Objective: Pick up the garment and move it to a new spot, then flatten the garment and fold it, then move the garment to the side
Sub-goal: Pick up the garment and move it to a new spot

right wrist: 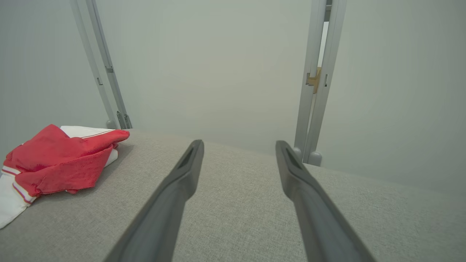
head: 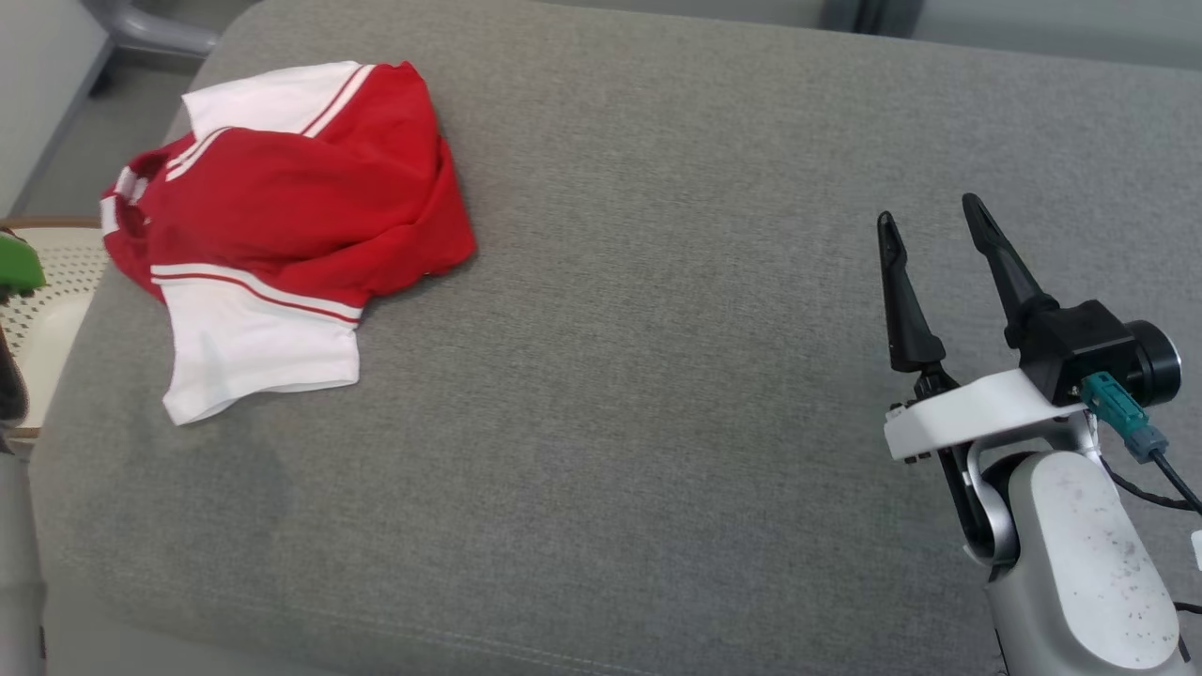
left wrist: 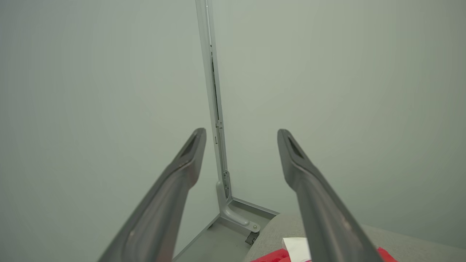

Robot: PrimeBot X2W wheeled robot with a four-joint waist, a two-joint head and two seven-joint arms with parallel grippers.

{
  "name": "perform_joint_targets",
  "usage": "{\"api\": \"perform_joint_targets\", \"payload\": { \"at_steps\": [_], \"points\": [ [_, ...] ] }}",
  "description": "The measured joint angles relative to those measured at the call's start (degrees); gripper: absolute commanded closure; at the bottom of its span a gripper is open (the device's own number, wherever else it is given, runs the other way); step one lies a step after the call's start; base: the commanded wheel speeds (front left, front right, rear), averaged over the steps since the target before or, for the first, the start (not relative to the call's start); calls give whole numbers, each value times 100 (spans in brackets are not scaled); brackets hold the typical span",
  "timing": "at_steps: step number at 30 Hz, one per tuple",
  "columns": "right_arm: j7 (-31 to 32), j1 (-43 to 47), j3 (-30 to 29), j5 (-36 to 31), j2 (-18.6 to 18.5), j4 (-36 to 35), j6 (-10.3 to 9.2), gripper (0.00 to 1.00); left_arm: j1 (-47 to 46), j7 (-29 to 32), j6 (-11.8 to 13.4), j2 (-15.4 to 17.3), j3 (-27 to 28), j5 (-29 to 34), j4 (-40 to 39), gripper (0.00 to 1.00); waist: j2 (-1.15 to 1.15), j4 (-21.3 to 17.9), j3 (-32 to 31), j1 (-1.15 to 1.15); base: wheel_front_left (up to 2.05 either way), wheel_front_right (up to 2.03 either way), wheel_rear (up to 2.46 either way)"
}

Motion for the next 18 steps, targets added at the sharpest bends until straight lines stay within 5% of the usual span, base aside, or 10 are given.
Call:
{"api": "perform_joint_targets", "payload": {
  "at_steps": [10,18],
  "points": [
    [129,-170,-160,-141,-45,-558,0,0,-1238,438,-402,374,-198,-98,1430,0,0,-714,796,0,0,0,0],
    [199,-301,-250,-158,-127,-779,0,0,-1914,1491,-847,468,-546,-250,2966,0,0,-1085,1402,0,0,0,0]
  ]
}}
